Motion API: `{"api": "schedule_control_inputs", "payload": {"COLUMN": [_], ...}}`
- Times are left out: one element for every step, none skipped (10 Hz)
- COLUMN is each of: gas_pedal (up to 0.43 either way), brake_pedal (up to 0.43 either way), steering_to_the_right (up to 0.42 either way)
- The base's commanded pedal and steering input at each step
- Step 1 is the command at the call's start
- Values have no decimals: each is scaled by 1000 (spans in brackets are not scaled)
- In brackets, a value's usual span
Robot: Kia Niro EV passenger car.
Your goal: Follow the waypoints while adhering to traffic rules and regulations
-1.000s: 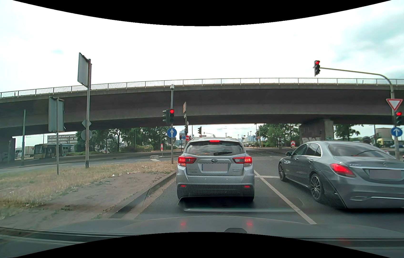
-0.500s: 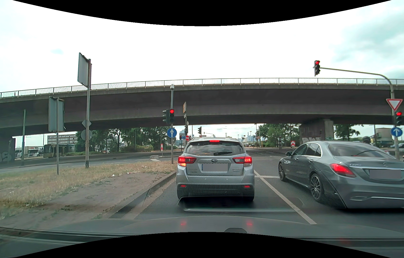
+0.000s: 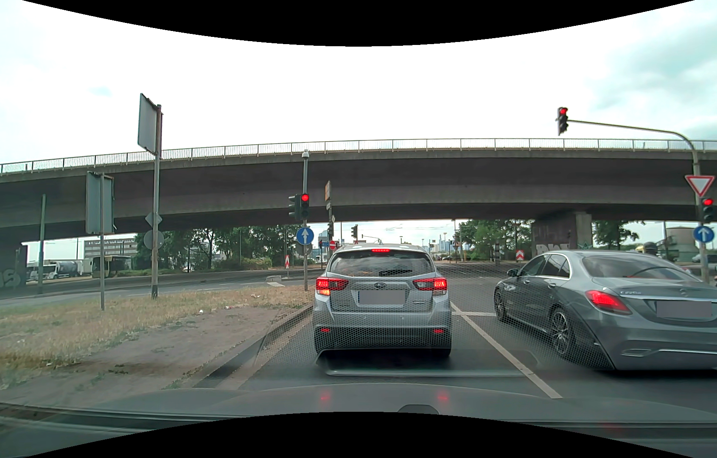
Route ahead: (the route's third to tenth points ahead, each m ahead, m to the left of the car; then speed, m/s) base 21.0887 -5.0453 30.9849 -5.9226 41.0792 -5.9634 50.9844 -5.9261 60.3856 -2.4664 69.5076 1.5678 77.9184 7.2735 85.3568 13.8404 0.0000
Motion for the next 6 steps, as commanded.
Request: {"api": "schedule_control_inputs", "payload": {"gas_pedal": [0, 0, 0, 0, 0, 0], "brake_pedal": [256, 262, 256, 256, 262, 256], "steering_to_the_right": [-2, -1, -1, -1, -2, -2]}}
